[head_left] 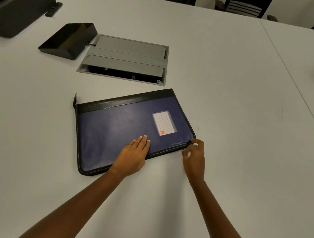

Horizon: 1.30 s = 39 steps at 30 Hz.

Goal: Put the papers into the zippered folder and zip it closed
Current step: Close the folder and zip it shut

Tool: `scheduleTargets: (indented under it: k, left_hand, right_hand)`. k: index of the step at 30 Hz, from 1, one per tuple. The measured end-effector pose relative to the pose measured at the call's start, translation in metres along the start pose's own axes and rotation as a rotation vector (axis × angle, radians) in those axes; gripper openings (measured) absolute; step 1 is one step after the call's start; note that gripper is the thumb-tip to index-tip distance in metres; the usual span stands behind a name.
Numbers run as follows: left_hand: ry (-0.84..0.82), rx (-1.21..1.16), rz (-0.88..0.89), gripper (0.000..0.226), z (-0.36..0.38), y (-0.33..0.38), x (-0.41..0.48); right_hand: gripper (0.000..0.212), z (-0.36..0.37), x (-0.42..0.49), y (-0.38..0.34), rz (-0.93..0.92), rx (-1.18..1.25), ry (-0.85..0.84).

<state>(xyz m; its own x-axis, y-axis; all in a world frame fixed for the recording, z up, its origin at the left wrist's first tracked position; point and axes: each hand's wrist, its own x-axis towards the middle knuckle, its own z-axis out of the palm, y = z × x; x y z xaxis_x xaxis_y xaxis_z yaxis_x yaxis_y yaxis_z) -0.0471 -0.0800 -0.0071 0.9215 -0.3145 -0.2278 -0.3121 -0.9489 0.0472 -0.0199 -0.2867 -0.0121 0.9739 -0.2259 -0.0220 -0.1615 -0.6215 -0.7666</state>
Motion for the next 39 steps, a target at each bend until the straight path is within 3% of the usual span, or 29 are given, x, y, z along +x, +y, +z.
scheduleTargets:
  k: [7, 11, 18, 22, 28, 33, 39]
  left_hand:
    - [0.061, -0.025, 0.086, 0.059, 0.000, 0.042, 0.026]
    - [0.017, 0.005, 0.183, 0.061, -0.001, 0.054, 0.030]
    - [-0.071, 0.279, 0.428, 0.053, -0.012, 0.048, 0.025]
    - [-0.092, 0.366, 0.475, 0.053, -0.017, 0.045, 0.021]
    - [0.114, 0.386, 0.532, 0.065, -0.028, 0.040, 0.003]
    - [0.167, 0.455, 0.550, 0.065, -0.021, 0.038, 0.003]
    - [0.027, 0.449, 0.517, 0.060, -0.009, 0.041, 0.004]
  right_hand:
    - [0.005, 0.005, -0.048, -0.001, -0.108, -0.049, -0.004]
    - [0.009, 0.009, -0.066, 0.001, -0.081, -0.018, -0.026]
    - [0.008, -0.003, -0.064, 0.003, -0.089, -0.094, -0.003]
    - [0.007, -0.018, -0.053, 0.012, -0.074, -0.106, 0.073]
    - [0.015, -0.035, -0.022, 0.015, -0.153, -0.142, 0.074]
    - [0.013, -0.027, 0.012, 0.011, -0.166, -0.176, 0.046]
    - [0.013, -0.013, 0.053, 0.005, -0.243, -0.315, -0.032]
